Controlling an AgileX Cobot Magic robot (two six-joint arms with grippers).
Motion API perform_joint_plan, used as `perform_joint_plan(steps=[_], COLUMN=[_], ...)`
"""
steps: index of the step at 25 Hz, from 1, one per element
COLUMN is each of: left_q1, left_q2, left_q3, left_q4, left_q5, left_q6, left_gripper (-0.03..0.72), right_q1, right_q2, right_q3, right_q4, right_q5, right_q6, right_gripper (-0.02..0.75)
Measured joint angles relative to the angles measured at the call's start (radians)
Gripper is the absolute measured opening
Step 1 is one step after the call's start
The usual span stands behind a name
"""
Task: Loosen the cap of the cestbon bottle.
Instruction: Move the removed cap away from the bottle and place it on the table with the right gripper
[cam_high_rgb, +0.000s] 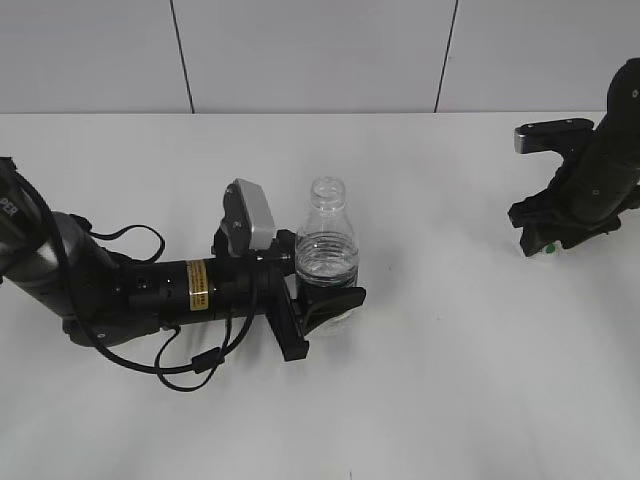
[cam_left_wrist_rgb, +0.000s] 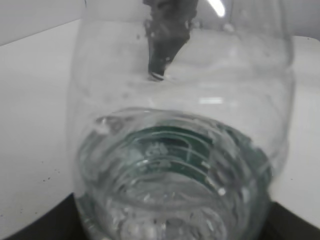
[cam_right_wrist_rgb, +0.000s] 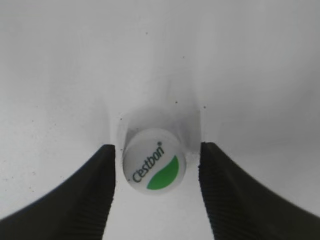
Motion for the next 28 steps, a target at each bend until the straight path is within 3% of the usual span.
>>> perform_joint_plan(steps=[5,20,28], left_q1=[0.000,0.000,0.000], left_q2=[0.000,0.000,0.000], left_q3=[0.000,0.000,0.000], left_q4=[0.001,0.001,-0.014], left_q5=[0.000,0.000,-0.005], left_q6=[0.000,0.000,0.000], left_gripper=[0.410,0.413,0.513], right_q1=[0.000,0.000,0.000], right_q2=[0.000,0.000,0.000], right_q3=[0.000,0.000,0.000], right_q4=[0.000,0.000,0.000], right_q5=[0.000,0.035,0.044], right_q6=[0.001,0.000,-0.001], right_gripper=[0.496,0.501,0.500])
